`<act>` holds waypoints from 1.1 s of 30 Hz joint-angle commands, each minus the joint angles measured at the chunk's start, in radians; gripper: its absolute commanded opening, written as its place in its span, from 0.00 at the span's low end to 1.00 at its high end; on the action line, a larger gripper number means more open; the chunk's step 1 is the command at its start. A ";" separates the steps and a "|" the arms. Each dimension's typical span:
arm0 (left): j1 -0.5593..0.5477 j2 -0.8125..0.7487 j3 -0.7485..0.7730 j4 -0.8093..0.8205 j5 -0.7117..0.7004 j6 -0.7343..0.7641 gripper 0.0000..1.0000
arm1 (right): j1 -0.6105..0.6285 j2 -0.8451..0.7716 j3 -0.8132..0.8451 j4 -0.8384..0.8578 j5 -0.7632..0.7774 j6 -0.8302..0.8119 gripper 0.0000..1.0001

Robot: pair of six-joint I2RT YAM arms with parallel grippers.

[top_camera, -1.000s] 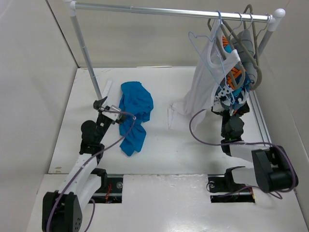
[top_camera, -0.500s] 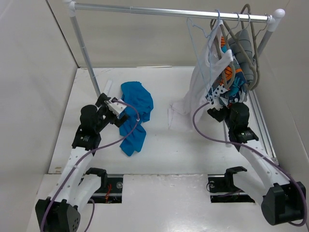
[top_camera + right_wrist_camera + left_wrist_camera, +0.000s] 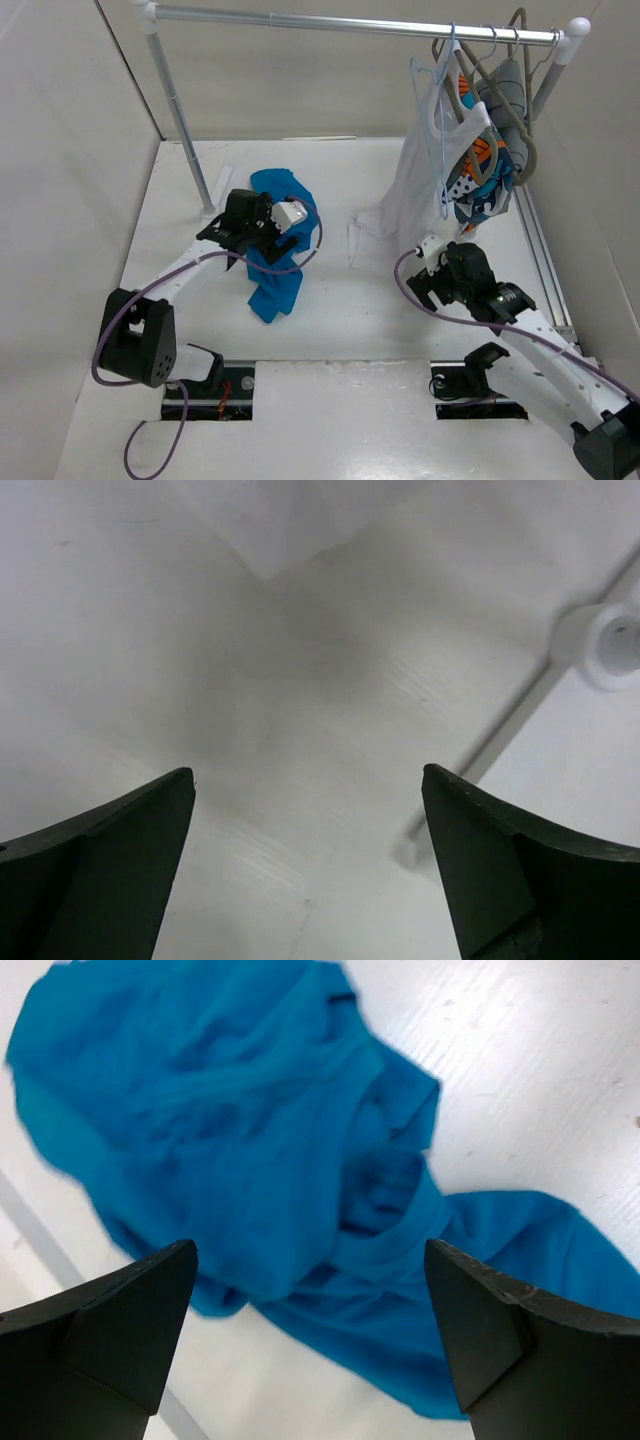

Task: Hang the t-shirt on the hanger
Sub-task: Move the tshirt to the center of the board

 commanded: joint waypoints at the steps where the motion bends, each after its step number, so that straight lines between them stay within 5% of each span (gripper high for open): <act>1: -0.068 0.035 0.063 -0.025 -0.009 0.099 0.95 | 0.064 -0.057 -0.010 -0.108 -0.027 0.147 1.00; 4: -0.090 0.099 0.072 -0.013 -0.061 0.110 0.78 | 0.130 -0.080 0.022 -0.199 0.023 0.172 1.00; 5: -0.090 0.108 0.072 0.001 -0.075 0.110 0.66 | 0.148 -0.080 0.034 -0.209 0.044 0.172 1.00; 6: -0.090 0.108 0.082 0.016 -0.093 0.095 0.40 | 0.185 -0.080 0.034 -0.225 0.054 0.172 1.00; 11: -0.090 0.131 0.091 0.046 -0.164 0.104 0.00 | 0.301 -0.056 0.034 -0.199 0.023 0.172 1.00; 17: -0.090 0.060 0.138 -0.078 -0.118 0.034 0.00 | 0.490 0.019 0.109 -0.125 -0.013 0.036 1.00; 23: -0.050 -0.078 0.408 -0.365 0.173 0.024 0.00 | 0.732 0.201 0.321 -0.019 -0.044 -0.176 1.00; 28: -0.050 -0.161 0.494 -0.546 0.238 0.004 0.00 | 0.776 0.470 0.822 -0.079 0.089 -0.374 1.00; 33: -0.050 -0.232 0.533 -0.586 0.293 -0.101 0.00 | 0.738 0.493 0.890 0.181 0.160 -0.374 0.97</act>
